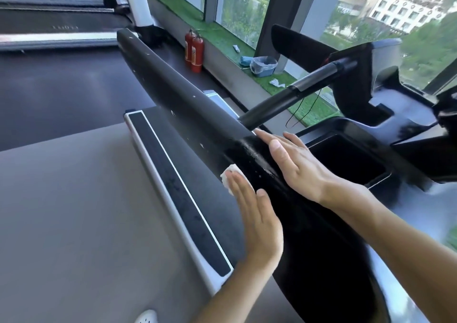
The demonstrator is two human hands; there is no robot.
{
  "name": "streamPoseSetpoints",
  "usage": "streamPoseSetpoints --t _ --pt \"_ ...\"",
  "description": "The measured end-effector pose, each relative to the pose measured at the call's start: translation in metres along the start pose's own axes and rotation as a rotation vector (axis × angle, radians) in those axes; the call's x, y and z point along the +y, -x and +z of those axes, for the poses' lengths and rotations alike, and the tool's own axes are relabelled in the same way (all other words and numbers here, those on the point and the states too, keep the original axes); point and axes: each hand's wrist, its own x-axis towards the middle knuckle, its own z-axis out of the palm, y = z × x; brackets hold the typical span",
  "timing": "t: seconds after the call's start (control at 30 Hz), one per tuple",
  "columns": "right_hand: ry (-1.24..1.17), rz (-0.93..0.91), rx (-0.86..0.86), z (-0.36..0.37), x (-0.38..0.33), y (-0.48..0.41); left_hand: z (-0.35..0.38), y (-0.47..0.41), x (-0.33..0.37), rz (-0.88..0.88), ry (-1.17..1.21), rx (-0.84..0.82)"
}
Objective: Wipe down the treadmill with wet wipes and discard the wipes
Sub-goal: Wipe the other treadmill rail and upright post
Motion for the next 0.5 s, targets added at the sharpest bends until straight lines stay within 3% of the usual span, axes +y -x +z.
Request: streamPoseSetpoints --t 0.13,0.27,0.37,0.43,0.5 --pt "-0.037 0.029 -0.021 -0.002 -0.001 0.001 0.001 0.014 -0.004 0.115 -0.123 -0.064" --pt "-0.043 0.024 -0.011 0.0 0.002 0.0 0.002 -0.018 0.005 0.231 -0.275 -0.002" --pt "-0.059 0.029 -0.026 -0.001 0.001 0.0 0.001 0.01 -0.001 0.346 -0.368 -0.077" --pt "-0.049 0.021 -0.016 -0.002 0.001 0.001 -0.003 0.01 -0.006 0.315 -0.363 -0.092" --pt "-0.028 -0.001 -0.005 0.0 0.002 0.001 -0.006 -0.019 -0.004 0.168 -0.309 -0.022"
